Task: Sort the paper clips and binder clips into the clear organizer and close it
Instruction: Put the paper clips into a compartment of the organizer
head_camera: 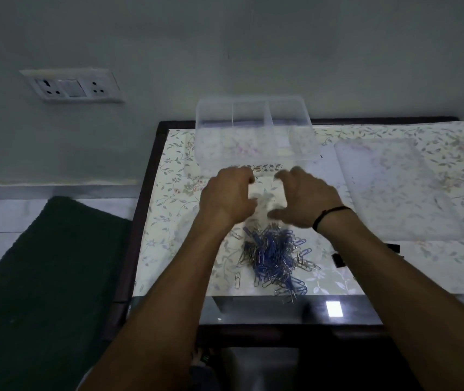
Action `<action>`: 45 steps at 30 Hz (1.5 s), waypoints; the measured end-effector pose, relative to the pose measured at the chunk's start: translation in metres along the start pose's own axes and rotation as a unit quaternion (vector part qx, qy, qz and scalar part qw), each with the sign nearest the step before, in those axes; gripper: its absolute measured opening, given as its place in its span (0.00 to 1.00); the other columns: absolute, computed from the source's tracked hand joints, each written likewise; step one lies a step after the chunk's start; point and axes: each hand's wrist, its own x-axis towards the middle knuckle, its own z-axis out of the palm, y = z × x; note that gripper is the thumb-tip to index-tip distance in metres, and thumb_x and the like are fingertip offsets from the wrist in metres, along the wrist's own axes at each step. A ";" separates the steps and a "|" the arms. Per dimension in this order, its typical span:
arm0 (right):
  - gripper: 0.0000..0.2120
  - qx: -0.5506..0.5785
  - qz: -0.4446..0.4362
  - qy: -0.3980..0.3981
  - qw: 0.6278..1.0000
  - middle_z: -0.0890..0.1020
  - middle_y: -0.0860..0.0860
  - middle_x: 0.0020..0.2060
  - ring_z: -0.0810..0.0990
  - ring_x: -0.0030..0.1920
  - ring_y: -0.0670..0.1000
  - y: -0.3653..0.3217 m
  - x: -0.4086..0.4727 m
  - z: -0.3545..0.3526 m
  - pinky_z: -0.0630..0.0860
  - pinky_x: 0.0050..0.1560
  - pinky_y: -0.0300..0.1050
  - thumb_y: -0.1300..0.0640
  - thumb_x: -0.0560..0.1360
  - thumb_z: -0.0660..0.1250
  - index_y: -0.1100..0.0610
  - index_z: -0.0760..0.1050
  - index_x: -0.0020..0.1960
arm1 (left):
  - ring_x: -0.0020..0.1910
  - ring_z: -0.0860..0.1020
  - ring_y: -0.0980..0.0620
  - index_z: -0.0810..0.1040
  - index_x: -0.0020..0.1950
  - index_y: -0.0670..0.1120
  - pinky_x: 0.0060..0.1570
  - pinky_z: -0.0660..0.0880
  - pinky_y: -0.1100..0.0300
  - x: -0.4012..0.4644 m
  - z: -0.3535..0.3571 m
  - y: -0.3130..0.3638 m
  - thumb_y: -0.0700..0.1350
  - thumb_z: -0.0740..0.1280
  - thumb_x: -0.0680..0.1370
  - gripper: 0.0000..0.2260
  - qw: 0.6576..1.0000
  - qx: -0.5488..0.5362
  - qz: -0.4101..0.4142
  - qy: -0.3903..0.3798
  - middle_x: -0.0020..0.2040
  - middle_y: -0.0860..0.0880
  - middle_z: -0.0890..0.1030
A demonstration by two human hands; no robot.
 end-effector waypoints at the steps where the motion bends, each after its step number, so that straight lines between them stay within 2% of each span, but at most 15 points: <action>1: 0.39 0.023 0.005 0.040 0.999 0.68 0.55 0.69 0.76 0.61 0.60 0.004 0.009 -0.002 0.77 0.56 0.56 0.41 0.70 0.72 0.53 0.60 0.74 | 0.57 0.80 0.44 0.75 0.68 0.49 0.53 0.79 0.50 0.007 -0.001 0.001 0.49 0.75 0.73 0.24 1.000 -0.009 -0.003 0.027 0.62 0.45 0.78; 4: 0.41 0.062 0.001 0.085 0.994 0.60 0.54 0.76 0.73 0.65 0.62 0.018 0.038 0.000 0.76 0.60 0.57 0.47 0.72 0.72 0.54 0.55 0.78 | 0.63 0.77 0.42 0.67 0.75 0.50 0.55 0.77 0.49 0.029 0.000 0.001 0.47 0.73 0.75 0.30 0.998 -0.031 -0.020 0.055 0.71 0.44 0.70; 8: 0.45 0.085 0.011 0.009 0.996 0.55 0.55 0.78 0.66 0.73 0.60 0.033 0.057 0.012 0.67 0.70 0.51 0.51 0.72 0.74 0.54 0.51 0.80 | 0.69 0.73 0.41 0.58 0.80 0.53 0.59 0.75 0.49 0.041 0.007 -0.017 0.46 0.73 0.75 0.37 0.995 -0.047 -0.090 0.016 0.79 0.44 0.59; 13: 0.26 0.084 0.006 0.039 0.996 0.74 0.60 0.64 0.74 0.63 0.59 0.036 0.052 0.001 0.70 0.61 0.47 0.57 0.75 0.70 0.60 0.68 0.71 | 0.63 0.76 0.42 0.69 0.74 0.47 0.54 0.73 0.54 0.038 0.003 -0.030 0.45 0.71 0.76 0.26 0.996 -0.026 -0.081 -0.011 0.68 0.43 0.70; 16: 0.21 0.058 0.010 0.011 0.998 0.76 0.60 0.62 0.75 0.61 0.59 0.035 0.042 -0.005 0.72 0.56 0.46 0.58 0.76 0.69 0.60 0.72 0.67 | 0.63 0.76 0.44 0.72 0.71 0.46 0.51 0.69 0.59 0.028 -0.006 -0.027 0.46 0.70 0.78 0.22 0.998 -0.009 -0.061 -0.023 0.66 0.43 0.74; 19: 0.19 0.036 0.006 -0.024 0.999 0.77 0.59 0.62 0.77 0.60 0.59 0.034 0.027 -0.008 0.70 0.49 0.42 0.58 0.76 0.68 0.60 0.73 0.66 | 0.62 0.77 0.45 0.73 0.70 0.47 0.52 0.70 0.59 0.010 -0.012 -0.024 0.48 0.70 0.78 0.22 0.998 0.004 -0.043 -0.046 0.65 0.43 0.76; 24: 0.17 0.010 0.003 -0.054 0.998 0.79 0.58 0.60 0.79 0.57 0.58 0.032 0.001 -0.011 0.74 0.49 0.44 0.56 0.76 0.68 0.58 0.75 0.64 | 0.58 0.79 0.46 0.74 0.69 0.47 0.52 0.71 0.59 -0.020 -0.017 -0.021 0.49 0.71 0.77 0.22 0.995 0.022 -0.020 -0.095 0.62 0.45 0.79; 27: 0.19 -0.002 -0.012 -0.065 0.998 0.78 0.57 0.59 0.78 0.57 0.57 0.029 -0.016 -0.013 0.74 0.52 0.46 0.53 0.76 0.69 0.57 0.74 0.64 | 0.60 0.77 0.46 0.72 0.71 0.49 0.53 0.72 0.57 -0.034 -0.019 -0.019 0.51 0.73 0.76 0.26 0.994 0.041 -0.014 -0.100 0.64 0.45 0.77; 29: 0.24 -0.003 -0.021 -0.055 0.998 0.75 0.56 0.60 0.77 0.57 0.57 0.027 -0.028 -0.011 0.75 0.54 0.48 0.50 0.74 0.71 0.57 0.70 0.66 | 0.59 0.78 0.45 0.68 0.73 0.51 0.55 0.76 0.53 -0.045 -0.020 -0.016 0.52 0.75 0.74 0.30 0.996 0.047 -0.009 -0.074 0.65 0.46 0.74; 31: 0.30 0.011 -0.019 -0.009 1.000 0.72 0.56 0.59 0.78 0.51 0.59 0.023 -0.040 -0.010 0.78 0.51 0.52 0.49 0.70 0.75 0.57 0.68 0.65 | 0.55 0.79 0.46 0.70 0.71 0.51 0.53 0.79 0.51 -0.055 -0.019 -0.007 0.50 0.76 0.73 0.29 0.999 0.043 0.011 -0.028 0.64 0.47 0.74; 33: 0.32 0.034 -0.023 0.027 0.999 0.73 0.55 0.55 0.79 0.46 0.58 0.016 -0.049 -0.009 0.79 0.47 0.53 0.49 0.64 0.79 0.56 0.68 0.61 | 0.53 0.79 0.47 0.73 0.67 0.50 0.52 0.78 0.53 -0.062 -0.015 0.006 0.47 0.77 0.72 0.26 0.999 0.033 0.037 -0.022 0.61 0.47 0.76; 35: 0.35 0.051 -0.029 -0.003 0.998 0.75 0.54 0.54 0.78 0.48 0.56 0.007 -0.054 -0.004 0.79 0.48 0.52 0.48 0.59 0.82 0.54 0.68 0.60 | 0.55 0.79 0.47 0.75 0.67 0.49 0.53 0.77 0.56 -0.068 -0.002 0.016 0.46 0.79 0.70 0.27 0.995 0.044 0.049 -0.071 0.61 0.47 0.78; 39: 0.53 0.025 -0.023 -0.151 0.988 0.71 0.55 0.63 0.76 0.61 0.57 -0.006 -0.058 0.025 0.77 0.59 0.49 0.44 0.52 0.84 0.54 0.62 0.70 | 0.60 0.77 0.44 0.70 0.72 0.47 0.57 0.75 0.53 -0.069 0.029 0.021 0.50 0.84 0.62 0.42 0.974 0.084 0.032 -0.206 0.64 0.44 0.73; 42: 0.49 0.032 -0.024 -0.143 0.989 0.69 0.55 0.61 0.78 0.56 0.57 -0.007 -0.053 0.042 0.78 0.54 0.49 0.47 0.52 0.84 0.54 0.64 0.67 | 0.58 0.78 0.43 0.69 0.71 0.46 0.55 0.75 0.54 -0.064 0.043 0.021 0.50 0.84 0.61 0.42 0.978 0.055 0.017 -0.202 0.63 0.43 0.72; 45: 0.36 0.066 -0.026 -0.113 0.991 0.73 0.55 0.57 0.78 0.54 0.56 -0.006 -0.047 0.049 0.74 0.48 0.45 0.49 0.60 0.80 0.55 0.68 0.62 | 0.56 0.78 0.46 0.72 0.66 0.46 0.48 0.72 0.58 -0.060 0.050 0.024 0.48 0.80 0.67 0.31 0.985 0.022 0.012 -0.170 0.60 0.44 0.77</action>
